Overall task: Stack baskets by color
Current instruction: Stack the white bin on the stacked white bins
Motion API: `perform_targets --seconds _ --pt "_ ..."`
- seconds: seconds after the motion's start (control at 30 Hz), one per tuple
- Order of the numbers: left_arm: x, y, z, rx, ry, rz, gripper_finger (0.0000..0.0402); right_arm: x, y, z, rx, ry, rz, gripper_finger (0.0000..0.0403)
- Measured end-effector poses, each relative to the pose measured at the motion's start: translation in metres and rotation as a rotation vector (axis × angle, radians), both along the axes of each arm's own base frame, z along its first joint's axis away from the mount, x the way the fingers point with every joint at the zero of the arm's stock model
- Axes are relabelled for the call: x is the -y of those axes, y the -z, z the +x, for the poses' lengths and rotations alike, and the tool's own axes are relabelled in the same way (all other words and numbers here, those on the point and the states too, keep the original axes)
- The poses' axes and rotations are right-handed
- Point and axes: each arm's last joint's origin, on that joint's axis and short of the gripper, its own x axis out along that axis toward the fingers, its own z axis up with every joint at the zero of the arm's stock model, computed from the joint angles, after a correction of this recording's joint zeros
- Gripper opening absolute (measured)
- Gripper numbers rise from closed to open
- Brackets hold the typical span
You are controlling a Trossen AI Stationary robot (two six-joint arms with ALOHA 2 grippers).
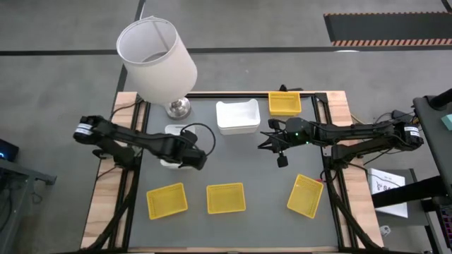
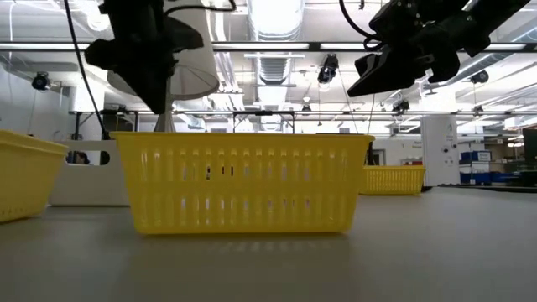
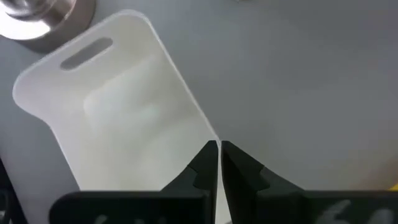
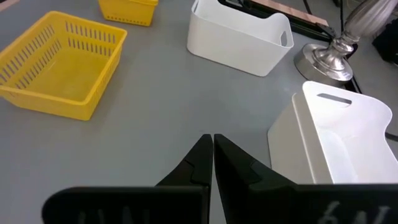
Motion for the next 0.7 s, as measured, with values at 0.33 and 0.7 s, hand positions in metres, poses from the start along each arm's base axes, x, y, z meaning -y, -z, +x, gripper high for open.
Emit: perform_targets --seconds 0.33,0.7 --pt "-0.006 0.014 0.006 0.039 -0.023 -0.016 0.0051 0.0 0.001 0.0 -0.008 0.0 0.001 0.0009" --pt "-0.018 0.036 0.004 0.069 -0.117 -0.001 0.0164 0.0 0.002 -0.001 -0.02 0.004 0.01 0.0009"
